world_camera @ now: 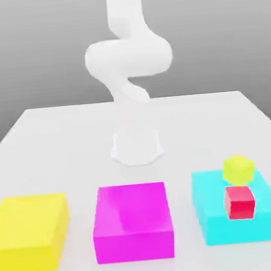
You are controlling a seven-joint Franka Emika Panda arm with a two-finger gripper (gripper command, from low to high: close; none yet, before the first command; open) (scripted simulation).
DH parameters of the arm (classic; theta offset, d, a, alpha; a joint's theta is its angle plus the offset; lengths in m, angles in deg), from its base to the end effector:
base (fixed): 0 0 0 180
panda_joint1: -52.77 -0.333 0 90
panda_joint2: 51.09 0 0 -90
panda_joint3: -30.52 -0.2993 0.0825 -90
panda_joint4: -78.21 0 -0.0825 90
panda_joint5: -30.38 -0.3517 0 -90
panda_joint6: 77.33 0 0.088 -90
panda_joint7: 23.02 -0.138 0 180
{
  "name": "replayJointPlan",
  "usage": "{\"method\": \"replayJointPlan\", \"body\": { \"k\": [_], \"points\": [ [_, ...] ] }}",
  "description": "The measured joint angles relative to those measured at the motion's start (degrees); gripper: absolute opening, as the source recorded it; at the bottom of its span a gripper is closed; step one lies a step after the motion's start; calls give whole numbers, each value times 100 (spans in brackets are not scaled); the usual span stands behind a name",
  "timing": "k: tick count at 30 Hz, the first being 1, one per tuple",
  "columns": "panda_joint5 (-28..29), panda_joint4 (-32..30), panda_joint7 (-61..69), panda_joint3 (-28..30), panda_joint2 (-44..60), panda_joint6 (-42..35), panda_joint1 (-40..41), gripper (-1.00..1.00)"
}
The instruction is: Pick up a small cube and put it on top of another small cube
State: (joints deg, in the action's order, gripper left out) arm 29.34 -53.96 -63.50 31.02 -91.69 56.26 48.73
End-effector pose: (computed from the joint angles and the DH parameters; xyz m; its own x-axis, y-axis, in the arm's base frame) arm 0.3787 0.0232 0.6432 0.6058 -0.6240 0.4935 -0.4338 -0.7791 -0.4525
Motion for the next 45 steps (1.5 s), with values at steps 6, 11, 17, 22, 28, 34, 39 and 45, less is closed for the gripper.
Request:
{"method": "replayJointPlan", "body": {
  "k": [6,11,17,22,28,34,39,45],
  "points": [
    [-283,-95,1329,29,1286,441,-905,0],
    [-487,-172,2387,-102,2327,797,-1508,0],
    [-525,-267,3509,-459,3569,1235,-2103,0],
    [-213,-352,4201,-673,4600,1615,-2638,0],
    [594,-415,4625,-793,5835,2098,-3100,0],
    [869,-240,4506,-576,6786,2802,-3325,-100],
    [888,-228,4494,-569,6845,2838,-3329,-100],
    [649,-355,4692,-715,5907,2119,-3154,-100]
  ]
}}
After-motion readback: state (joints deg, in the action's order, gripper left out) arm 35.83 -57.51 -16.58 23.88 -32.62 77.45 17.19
